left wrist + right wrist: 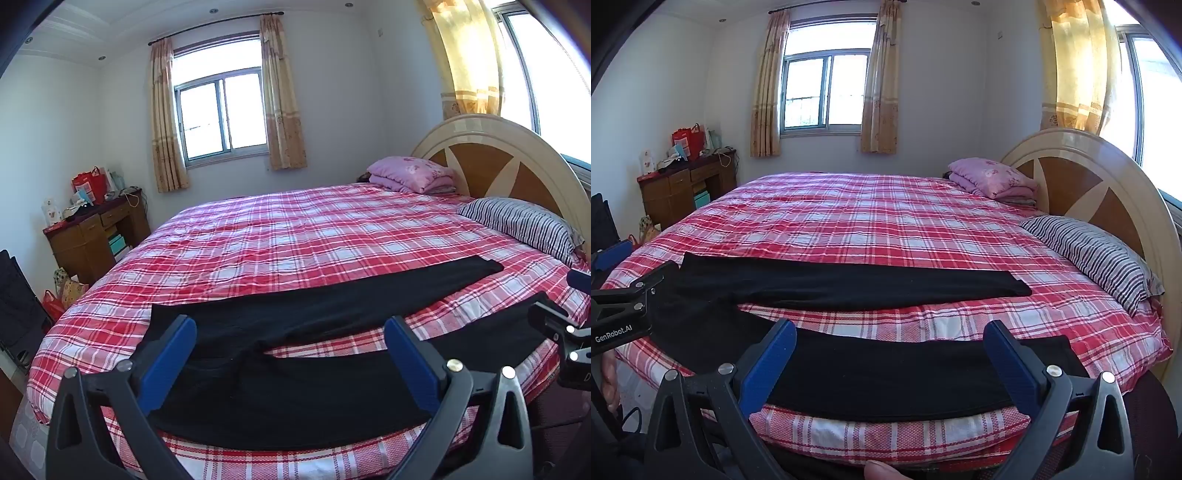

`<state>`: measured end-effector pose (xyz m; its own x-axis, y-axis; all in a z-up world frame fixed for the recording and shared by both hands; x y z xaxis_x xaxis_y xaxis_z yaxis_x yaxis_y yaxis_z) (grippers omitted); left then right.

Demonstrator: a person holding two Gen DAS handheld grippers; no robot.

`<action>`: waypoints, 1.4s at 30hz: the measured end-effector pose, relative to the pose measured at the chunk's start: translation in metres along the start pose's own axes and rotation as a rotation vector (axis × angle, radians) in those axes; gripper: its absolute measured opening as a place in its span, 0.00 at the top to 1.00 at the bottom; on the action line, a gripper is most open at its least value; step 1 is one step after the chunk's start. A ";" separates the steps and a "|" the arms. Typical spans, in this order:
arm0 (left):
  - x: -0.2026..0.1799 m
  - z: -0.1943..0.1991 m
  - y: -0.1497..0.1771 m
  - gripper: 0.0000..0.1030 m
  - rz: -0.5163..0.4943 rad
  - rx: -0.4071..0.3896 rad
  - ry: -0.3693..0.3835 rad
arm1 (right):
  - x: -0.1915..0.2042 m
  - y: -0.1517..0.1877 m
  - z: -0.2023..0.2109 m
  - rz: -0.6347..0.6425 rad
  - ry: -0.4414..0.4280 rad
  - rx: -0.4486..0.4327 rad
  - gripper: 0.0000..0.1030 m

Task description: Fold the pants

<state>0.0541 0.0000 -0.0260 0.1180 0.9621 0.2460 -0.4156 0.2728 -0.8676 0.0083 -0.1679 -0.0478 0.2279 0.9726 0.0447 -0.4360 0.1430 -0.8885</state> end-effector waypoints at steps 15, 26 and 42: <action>0.001 0.000 0.001 0.00 -0.004 0.000 -0.007 | 0.001 0.002 -0.001 0.000 0.003 0.006 0.01; -0.002 -0.001 0.001 0.00 -0.021 0.004 -0.003 | 0.001 0.004 -0.001 0.002 0.003 0.009 0.01; -0.005 -0.002 0.001 0.00 -0.024 0.005 -0.003 | 0.004 0.007 -0.006 0.007 0.002 0.015 0.01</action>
<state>0.0546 -0.0050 -0.0285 0.1254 0.9553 0.2678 -0.4174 0.2957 -0.8593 0.0113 -0.1638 -0.0567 0.2267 0.9732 0.0380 -0.4507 0.1395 -0.8817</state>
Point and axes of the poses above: each gripper's, at about its wrist camera, not at the fingertips, and z roughly against the way its jaws point, x to its left, y to its underside, the point moved 6 cm from there along -z, roughly the way its jaws point, and after that the axes turned 11 degrees about -z, right-handed, at the moved point
